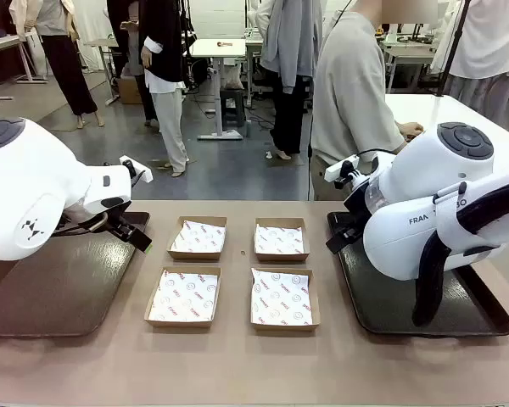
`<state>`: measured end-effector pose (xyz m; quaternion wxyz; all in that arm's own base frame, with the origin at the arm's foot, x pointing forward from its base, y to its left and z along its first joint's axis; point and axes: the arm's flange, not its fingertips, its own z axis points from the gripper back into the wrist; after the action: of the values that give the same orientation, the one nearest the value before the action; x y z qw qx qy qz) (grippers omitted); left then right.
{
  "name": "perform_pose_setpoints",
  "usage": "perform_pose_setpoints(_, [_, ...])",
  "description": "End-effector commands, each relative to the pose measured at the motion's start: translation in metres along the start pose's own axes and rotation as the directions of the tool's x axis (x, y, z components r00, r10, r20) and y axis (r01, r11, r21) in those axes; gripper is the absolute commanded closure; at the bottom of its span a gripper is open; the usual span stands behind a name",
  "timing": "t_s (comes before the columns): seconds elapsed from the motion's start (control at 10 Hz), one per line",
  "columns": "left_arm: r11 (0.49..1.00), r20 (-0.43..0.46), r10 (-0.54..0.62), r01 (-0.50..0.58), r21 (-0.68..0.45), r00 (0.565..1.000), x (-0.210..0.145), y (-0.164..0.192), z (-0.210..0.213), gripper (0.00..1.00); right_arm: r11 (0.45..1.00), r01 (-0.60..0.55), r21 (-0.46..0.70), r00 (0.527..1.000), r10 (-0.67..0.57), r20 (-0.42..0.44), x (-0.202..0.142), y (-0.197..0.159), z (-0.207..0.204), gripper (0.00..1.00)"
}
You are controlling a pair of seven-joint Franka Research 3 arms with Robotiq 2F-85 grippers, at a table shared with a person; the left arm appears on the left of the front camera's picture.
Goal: Individually package the donuts and arrange them on the tray.
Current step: Pick up one Paper togo box.
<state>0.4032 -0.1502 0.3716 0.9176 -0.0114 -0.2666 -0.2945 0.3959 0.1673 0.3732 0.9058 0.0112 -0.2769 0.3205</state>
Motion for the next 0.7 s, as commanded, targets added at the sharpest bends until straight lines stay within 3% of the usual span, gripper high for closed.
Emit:
perform_pose_setpoints(0.0, [1.0,0.0,0.0,0.0,0.0,1.0,0.0,-0.0001,0.0,0.0,1.0,0.0,0.0,1.0,0.0,0.0,0.0,0.0,0.0,0.0])
perform_pose_setpoints(0.6, [1.0,0.0,0.0,0.0,0.0,1.0,0.0,-0.0001,0.0,0.0,1.0,0.0,0.0,1.0,0.0,0.0,0.0,0.0,0.0,0.0])
